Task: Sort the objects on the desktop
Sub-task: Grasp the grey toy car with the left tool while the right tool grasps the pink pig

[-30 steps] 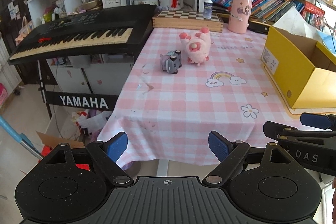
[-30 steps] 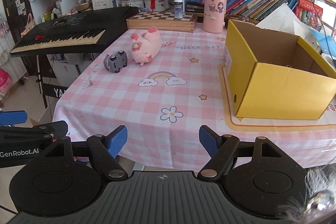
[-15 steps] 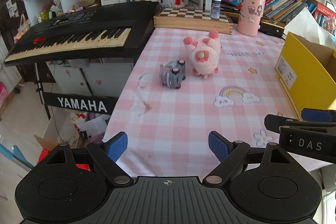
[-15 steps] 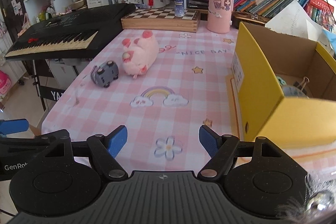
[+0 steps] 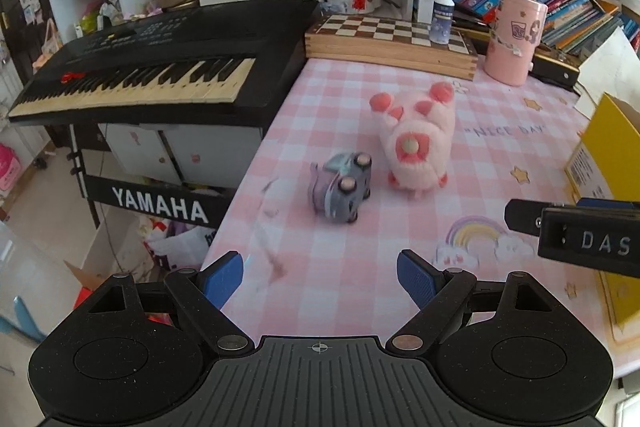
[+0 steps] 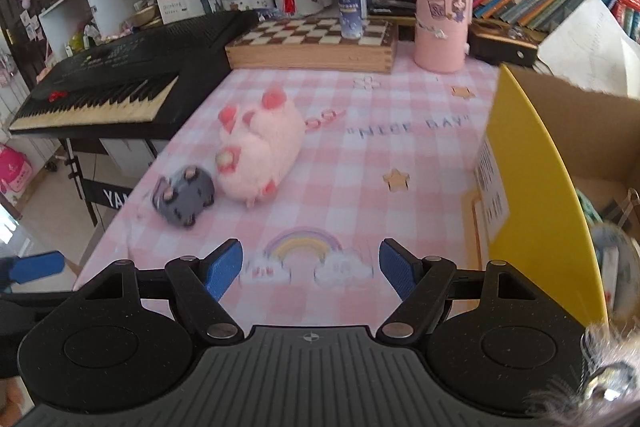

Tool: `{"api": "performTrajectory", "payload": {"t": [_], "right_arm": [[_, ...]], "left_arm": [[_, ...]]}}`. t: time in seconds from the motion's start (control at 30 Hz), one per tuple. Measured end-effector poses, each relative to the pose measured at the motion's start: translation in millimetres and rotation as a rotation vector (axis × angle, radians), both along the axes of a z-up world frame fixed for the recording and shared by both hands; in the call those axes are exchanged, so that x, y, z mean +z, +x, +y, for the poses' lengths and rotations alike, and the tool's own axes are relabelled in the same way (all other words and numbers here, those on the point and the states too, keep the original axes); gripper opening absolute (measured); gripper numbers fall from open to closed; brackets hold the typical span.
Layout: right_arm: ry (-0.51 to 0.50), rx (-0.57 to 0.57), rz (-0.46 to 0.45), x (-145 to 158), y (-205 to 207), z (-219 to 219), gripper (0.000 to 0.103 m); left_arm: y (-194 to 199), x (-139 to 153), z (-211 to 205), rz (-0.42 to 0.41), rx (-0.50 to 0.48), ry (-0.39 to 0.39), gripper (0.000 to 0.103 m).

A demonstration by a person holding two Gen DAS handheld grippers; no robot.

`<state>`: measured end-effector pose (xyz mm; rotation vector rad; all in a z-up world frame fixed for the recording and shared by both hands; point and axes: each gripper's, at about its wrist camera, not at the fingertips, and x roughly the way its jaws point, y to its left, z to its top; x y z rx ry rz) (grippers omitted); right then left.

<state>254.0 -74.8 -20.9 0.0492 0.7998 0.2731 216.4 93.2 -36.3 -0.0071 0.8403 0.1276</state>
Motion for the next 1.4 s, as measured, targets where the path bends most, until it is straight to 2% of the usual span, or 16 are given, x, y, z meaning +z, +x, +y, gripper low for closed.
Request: {"api": "performTrajectory", "payload": {"t": [0.23,0.43,0.7,1.0,1.17,1.23,1.3,1.4], "right_arm": [[0.026,0.022,0.001,7,41,7,0.075],[0.066,0.028,0.006,8,73,15,0.081],[0.105,0.044,0.085,-9,110,33,0.086],[0.125,0.063,0.166,-28,141,48,0.087],[0.132,0.083,0.198,-36,152,57,0.086],[0.124,0.082,0.208,-41,156,59,0.084],[0.118,0.082,0.220,-45,158,60,0.073],[0.125,0.091,0.210,-44,155,57,0.065]], "left_arm": [[39,-8,-1,-0.004,0.008,-0.010,0.086],[69,-19,-4,0.014,-0.022,0.019,0.086],[90,-31,-6,0.048,-0.021,0.007,0.085],[103,-41,-1,0.065,-0.021,-0.018,0.081],[105,-45,2,0.069,-0.027,-0.028,0.065],[105,-46,3,0.072,-0.029,-0.037,0.051],[104,-45,4,0.069,-0.036,-0.044,0.048],[101,-43,4,0.063,-0.037,-0.048,0.047]]}}
